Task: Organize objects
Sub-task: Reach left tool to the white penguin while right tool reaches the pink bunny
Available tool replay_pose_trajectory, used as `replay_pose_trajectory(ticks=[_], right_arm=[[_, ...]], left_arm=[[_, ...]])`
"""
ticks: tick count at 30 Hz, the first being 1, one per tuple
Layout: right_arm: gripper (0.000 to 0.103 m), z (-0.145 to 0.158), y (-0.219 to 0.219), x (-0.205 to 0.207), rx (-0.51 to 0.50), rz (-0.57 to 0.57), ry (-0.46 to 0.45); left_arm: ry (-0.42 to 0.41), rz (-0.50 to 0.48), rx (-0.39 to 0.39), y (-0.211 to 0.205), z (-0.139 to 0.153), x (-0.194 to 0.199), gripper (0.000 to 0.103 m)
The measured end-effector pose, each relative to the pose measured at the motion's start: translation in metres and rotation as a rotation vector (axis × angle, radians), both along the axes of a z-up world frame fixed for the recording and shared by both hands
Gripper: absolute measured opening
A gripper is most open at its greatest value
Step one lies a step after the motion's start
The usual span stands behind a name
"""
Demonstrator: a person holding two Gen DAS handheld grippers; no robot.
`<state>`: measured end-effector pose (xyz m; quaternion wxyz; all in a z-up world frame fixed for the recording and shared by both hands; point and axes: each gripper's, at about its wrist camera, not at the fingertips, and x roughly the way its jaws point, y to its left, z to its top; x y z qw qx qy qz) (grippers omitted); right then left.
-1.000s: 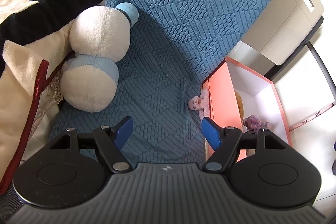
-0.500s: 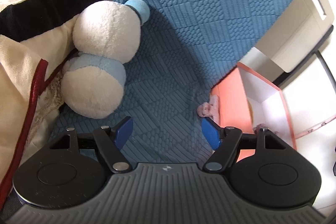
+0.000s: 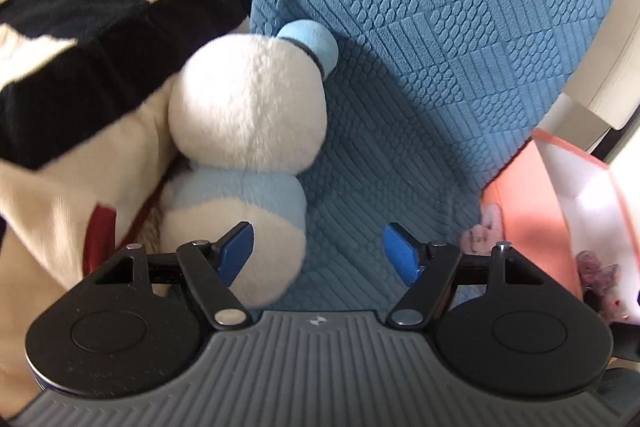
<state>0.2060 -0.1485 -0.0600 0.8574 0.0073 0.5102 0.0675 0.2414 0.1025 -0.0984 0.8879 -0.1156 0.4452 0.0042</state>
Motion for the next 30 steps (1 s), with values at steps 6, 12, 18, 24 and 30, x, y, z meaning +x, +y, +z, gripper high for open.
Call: replay_pose_trajectory(ticks=[6,12,18,24,30], right_arm=[[0.102,-0.036,0.02,0.02,0.007,-0.002,-0.031],[0.096,-0.08,0.035,0.039,-0.055,0.034,-0.09],[0.069,-0.119,0.037,0.056,-0.11,0.033,-0.137],[0.052,-0.143,0.038,0.066,-0.287,0.043,-0.221],[0.04,-0.156,0.032,0.073,-0.314,0.026,-0.228]], left_arm=[[0.004,0.015,0.059,0.004,-0.011,0.018,0.077],[0.002,0.022,0.151,0.004,-0.02,0.035,0.077],[0.005,0.037,0.262,0.006,-0.035,0.046,0.077],[0.004,0.033,0.293,0.003,-0.044,0.056,0.082],[0.004,0.042,0.319,0.004,-0.052,0.067,0.085]])
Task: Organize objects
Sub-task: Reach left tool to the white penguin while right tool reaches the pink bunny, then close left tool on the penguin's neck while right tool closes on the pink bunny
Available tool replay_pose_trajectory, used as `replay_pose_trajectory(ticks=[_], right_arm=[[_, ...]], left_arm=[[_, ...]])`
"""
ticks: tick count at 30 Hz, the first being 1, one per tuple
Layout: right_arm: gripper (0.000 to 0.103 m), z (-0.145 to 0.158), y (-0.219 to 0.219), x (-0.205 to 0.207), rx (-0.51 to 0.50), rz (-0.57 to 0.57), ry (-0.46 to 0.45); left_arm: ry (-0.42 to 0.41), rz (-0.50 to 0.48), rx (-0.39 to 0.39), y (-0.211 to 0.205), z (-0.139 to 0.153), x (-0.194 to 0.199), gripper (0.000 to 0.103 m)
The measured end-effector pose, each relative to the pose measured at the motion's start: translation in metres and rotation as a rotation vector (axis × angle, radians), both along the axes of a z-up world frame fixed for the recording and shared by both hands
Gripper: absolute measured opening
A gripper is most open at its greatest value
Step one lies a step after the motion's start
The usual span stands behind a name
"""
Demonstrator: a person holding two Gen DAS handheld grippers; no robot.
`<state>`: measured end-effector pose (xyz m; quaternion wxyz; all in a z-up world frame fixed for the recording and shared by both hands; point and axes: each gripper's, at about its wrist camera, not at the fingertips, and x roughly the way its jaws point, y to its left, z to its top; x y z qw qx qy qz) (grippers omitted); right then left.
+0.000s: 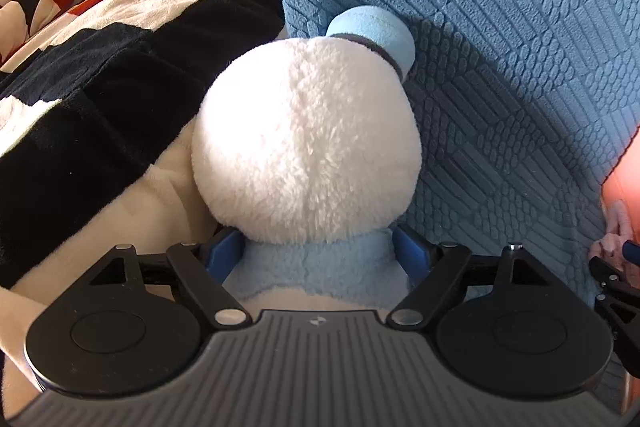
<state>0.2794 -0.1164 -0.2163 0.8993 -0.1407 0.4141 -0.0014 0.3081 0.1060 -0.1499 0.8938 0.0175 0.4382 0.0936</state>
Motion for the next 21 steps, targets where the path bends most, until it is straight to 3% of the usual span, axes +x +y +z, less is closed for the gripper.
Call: replay_pose_trajectory(ticks=[6,12,14,18,21], right_arm=[[0.04,-0.012,0.002,0.001,-0.062,-0.021,-0.039],[0.039,-0.019,0.002,0.003,-0.11,-0.028,-0.053],[0.034,-0.02,0.005,0.003,-0.143,-0.026,-0.055],[0.012,-0.016,0.008,0.004,-0.125,-0.019,-0.045],[0.011,-0.014,0.011,0.005,-0.115,-0.025,-0.033]], left_arm=[[0.007,0.012,-0.039,0.006,-0.003,0.005,0.088],[0.012,0.007,-0.028,0.007,-0.007,0.007,0.089],[0.015,0.018,-0.044,0.01,-0.009,0.008,0.091],[0.018,0.049,-0.077,0.016,-0.012,0.007,0.094],[0.016,0.048,-0.077,0.016,-0.012,0.007,0.094]])
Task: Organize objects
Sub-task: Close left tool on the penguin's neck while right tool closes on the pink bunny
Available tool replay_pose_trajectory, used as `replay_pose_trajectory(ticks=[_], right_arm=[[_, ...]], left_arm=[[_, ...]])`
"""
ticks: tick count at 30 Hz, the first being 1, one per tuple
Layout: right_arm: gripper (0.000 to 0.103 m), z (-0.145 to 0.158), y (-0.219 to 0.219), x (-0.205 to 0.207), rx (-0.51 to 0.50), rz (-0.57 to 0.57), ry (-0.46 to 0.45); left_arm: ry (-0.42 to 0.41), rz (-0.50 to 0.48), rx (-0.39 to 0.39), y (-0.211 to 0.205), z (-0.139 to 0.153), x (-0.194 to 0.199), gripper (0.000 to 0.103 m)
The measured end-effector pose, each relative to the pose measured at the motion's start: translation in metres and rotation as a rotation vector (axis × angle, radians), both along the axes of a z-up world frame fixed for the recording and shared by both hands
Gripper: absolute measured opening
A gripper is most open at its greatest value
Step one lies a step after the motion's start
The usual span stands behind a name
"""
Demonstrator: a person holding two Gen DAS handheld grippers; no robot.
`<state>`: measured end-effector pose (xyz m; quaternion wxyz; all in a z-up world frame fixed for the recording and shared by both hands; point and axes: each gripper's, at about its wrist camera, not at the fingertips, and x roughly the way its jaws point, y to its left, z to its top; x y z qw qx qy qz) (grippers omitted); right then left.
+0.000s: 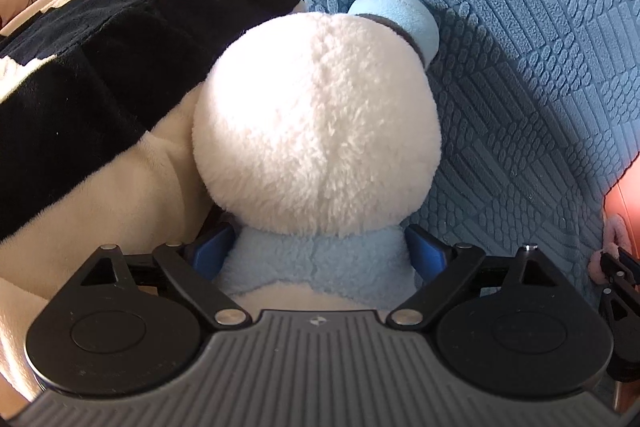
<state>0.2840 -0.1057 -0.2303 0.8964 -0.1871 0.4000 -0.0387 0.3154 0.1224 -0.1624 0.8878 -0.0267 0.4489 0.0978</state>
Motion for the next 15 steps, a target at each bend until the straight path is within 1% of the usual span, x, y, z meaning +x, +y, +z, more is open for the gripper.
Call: replay_pose_trajectory(ticks=[5,11,12,15], right_arm=[[0.011,0.007,0.003,-0.005,0.044,0.021,0.009],[0.011,0.021,0.009,-0.024,0.089,0.095,-0.021],[0.011,0.023,0.011,-0.025,0.091,0.109,-0.026],[0.011,0.025,0.014,-0.031,0.11,0.139,-0.029]], left_arm=[[0.0,0.015,-0.013,0.004,-0.003,0.005,0.095],[-0.006,0.028,0.0,0.003,-0.005,0.014,0.094],[-0.008,0.029,0.002,0.003,-0.005,0.015,0.093],[-0.02,0.024,-0.008,0.004,-0.002,0.015,0.087]])
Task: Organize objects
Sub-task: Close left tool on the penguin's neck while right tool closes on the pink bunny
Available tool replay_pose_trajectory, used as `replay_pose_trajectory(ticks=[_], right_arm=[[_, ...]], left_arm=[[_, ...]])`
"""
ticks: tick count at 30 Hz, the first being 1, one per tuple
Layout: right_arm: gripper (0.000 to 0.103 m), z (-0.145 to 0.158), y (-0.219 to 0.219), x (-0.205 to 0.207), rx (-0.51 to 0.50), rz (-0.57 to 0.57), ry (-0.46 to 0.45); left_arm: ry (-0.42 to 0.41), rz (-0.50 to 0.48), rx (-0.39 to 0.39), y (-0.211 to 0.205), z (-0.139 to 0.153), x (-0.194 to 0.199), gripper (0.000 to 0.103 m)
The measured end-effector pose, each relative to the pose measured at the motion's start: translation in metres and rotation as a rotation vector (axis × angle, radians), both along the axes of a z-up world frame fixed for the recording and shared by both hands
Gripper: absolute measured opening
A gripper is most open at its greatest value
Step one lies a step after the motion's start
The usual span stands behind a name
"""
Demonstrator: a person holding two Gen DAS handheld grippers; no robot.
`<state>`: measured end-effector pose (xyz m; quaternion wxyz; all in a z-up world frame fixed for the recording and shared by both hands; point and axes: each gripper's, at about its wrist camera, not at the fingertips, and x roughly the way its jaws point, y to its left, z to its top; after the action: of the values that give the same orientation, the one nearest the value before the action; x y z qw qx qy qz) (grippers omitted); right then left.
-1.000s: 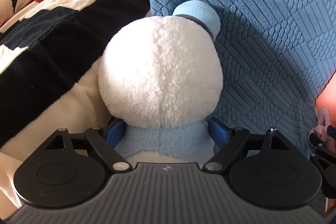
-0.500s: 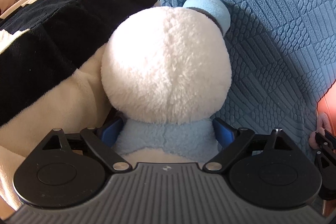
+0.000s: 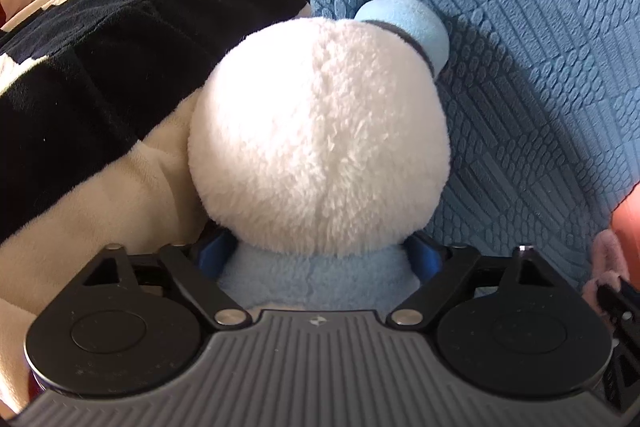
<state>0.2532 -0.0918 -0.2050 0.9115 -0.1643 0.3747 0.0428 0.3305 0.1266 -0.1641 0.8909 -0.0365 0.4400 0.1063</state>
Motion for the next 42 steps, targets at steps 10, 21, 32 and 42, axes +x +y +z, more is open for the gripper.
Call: replay_pose_trajectory(ticks=[10,21,32,42], right_arm=[[0.011,0.013,0.003,-0.005,0.037,0.023,0.004],[0.011,0.031,-0.002,-0.033,0.1,0.078,0.054],[0.012,0.017,-0.011,-0.067,0.225,0.062,0.202],[0.017,0.023,-0.026,-0.055,0.303,0.024,0.201]], left_arm=[[-0.038,0.001,-0.03,-0.001,0.023,-0.01,0.08],[-0.063,-0.023,-0.148,-0.023,0.056,-0.073,0.079],[0.063,-0.103,-0.257,-0.048,0.033,-0.099,0.08],[0.145,-0.064,-0.365,-0.034,0.014,-0.09,0.085]])
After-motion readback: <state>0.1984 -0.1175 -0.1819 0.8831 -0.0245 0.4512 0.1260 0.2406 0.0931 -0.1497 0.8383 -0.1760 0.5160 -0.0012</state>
